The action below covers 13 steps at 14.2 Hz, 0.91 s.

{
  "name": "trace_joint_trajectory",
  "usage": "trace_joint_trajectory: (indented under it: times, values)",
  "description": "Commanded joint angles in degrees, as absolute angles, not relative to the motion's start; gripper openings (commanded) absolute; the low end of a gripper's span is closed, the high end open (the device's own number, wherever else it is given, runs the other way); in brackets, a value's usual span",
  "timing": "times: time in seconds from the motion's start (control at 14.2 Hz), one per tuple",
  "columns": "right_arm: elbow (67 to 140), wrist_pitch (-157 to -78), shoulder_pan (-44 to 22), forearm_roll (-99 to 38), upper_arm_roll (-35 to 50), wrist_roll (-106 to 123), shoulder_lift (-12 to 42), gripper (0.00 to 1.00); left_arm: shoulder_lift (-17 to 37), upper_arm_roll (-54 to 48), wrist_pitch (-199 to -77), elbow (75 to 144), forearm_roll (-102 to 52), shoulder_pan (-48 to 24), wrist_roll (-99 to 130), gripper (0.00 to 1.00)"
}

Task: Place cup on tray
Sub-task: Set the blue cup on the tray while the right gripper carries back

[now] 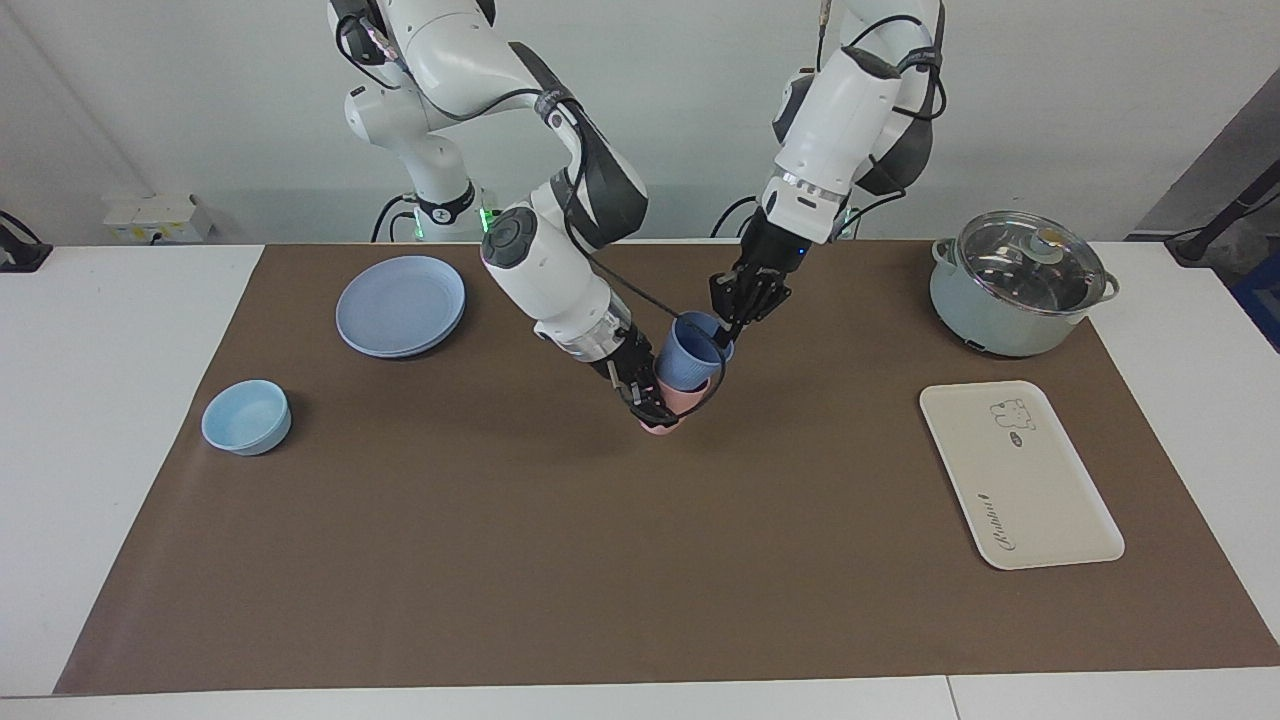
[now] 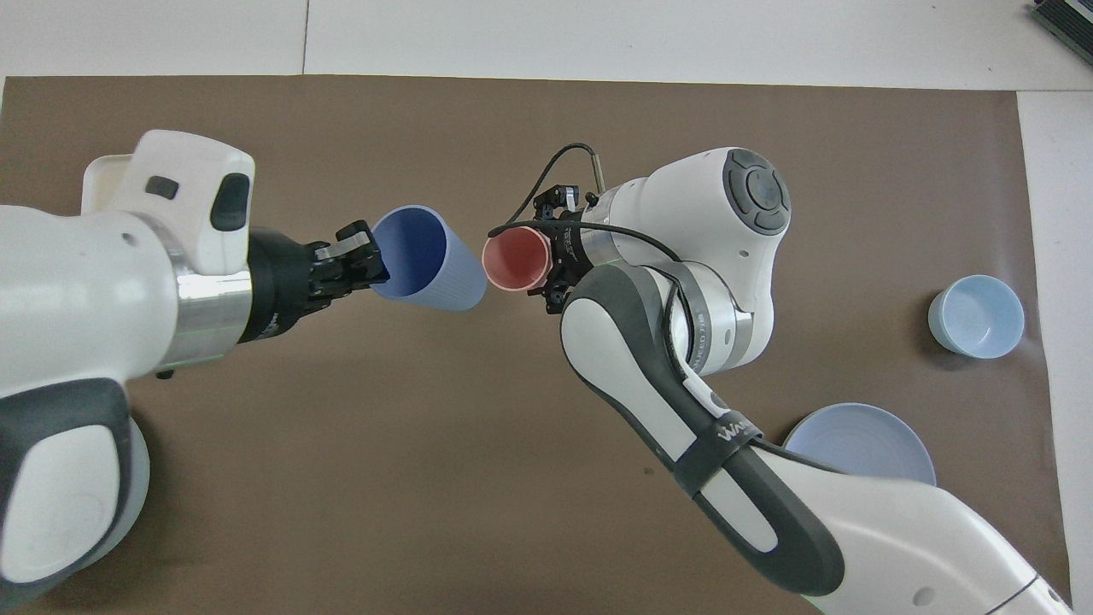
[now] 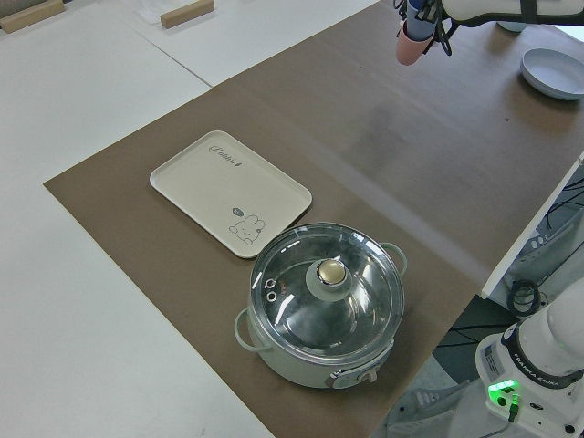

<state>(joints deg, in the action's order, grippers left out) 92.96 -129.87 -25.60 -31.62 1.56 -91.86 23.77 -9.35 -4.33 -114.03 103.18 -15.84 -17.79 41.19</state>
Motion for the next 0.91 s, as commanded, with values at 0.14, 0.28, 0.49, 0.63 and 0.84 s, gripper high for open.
trace_joint_trajectory:
  times: [0.14,0.28,0.49,0.63,0.84]
  values:
    - [95.71,-129.99,-18.91,-40.5,2.28,-89.05,22.59,0.0,-9.14,-4.57,-108.81,102.47,-14.33,-3.29,22.29,0.0]
    - [98.34,-130.17,-15.22,-46.38,2.2,-83.27,21.89,0.0,-8.71,-4.57,-110.29,103.62,-14.33,5.41,11.66,0.0]
    - [101.78,-128.51,-7.59,-52.01,2.28,-75.68,21.62,0.0,-3.19,-4.66,-116.25,103.8,-14.41,15.44,-0.84,0.0]
    - [101.78,-123.51,-2.75,-52.47,2.2,-74.28,22.41,0.0,1.65,-4.66,-120.48,103.8,-15.29,18.97,-6.74,0.0]
    - [101.87,-119.11,3.94,-52.47,2.2,-69.28,23.38,0.0,7.29,-4.66,-127.85,107.03,-21.41,22.14,-17.46,0.0]
